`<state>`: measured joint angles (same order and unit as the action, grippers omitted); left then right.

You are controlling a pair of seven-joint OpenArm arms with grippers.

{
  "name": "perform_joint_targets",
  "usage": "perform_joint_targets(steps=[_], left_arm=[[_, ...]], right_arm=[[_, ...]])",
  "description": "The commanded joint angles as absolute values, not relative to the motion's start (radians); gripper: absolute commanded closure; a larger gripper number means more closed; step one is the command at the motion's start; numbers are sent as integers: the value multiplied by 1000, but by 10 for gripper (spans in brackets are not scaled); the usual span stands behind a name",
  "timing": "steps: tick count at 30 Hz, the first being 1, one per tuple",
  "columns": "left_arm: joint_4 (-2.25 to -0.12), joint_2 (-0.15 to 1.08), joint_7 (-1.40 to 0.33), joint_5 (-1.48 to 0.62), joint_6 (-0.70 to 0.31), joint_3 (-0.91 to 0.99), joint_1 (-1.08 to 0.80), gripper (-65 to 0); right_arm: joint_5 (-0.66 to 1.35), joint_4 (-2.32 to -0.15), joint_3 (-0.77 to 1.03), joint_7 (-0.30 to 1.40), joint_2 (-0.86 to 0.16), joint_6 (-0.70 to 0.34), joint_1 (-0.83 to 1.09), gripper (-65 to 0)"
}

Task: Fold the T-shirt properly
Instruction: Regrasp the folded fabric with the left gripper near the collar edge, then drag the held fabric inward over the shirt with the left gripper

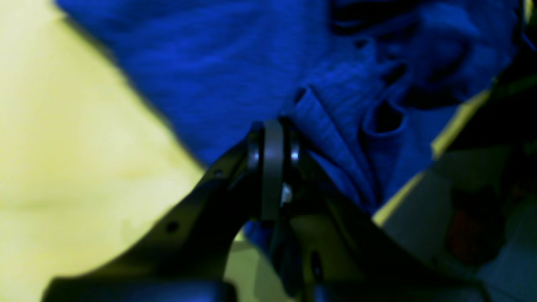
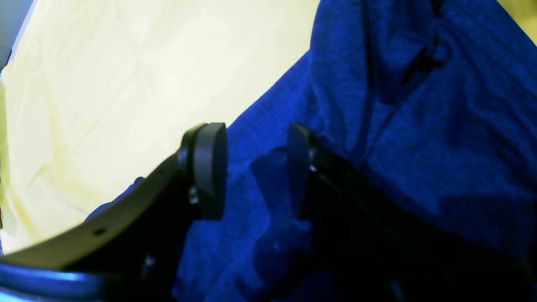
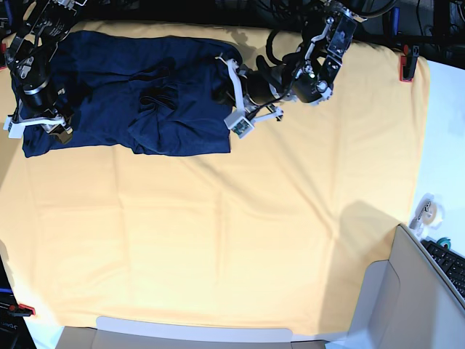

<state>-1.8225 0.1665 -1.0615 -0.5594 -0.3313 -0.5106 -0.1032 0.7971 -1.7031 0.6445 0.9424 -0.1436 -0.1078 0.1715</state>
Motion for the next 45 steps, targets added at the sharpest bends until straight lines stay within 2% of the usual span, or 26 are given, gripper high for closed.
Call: perform_joint_targets(steps=[1,11,19,34,41,45], left_arm=[[-1847,165,-1041,-572,-334,-527,-94,0],[-1948,165,-1040,-575,-338,-628,-117,0],[-1949,168,-1046,-572,-341,-733,-116,0],[-1986,197,-1040,-570,-334,-651,-65,0],[-1943,220,-1043,-570,-340,-667,-76,0],[-1920,245,-1041,-570,-335,-750,-67,0]], right_arm=[[812,-1718,648,921,-157,-117,165,-240],[812,-1718,651,921,-157,-117,165,-240],[812,-1718,651,921,-162,-117,165,-240],[812,-1718,651,921,-162,-117,165,-240],[812,-1719,653,921,-170,-117,163,-240],[812,-1719,653,921,-170,-117,165,-240]])
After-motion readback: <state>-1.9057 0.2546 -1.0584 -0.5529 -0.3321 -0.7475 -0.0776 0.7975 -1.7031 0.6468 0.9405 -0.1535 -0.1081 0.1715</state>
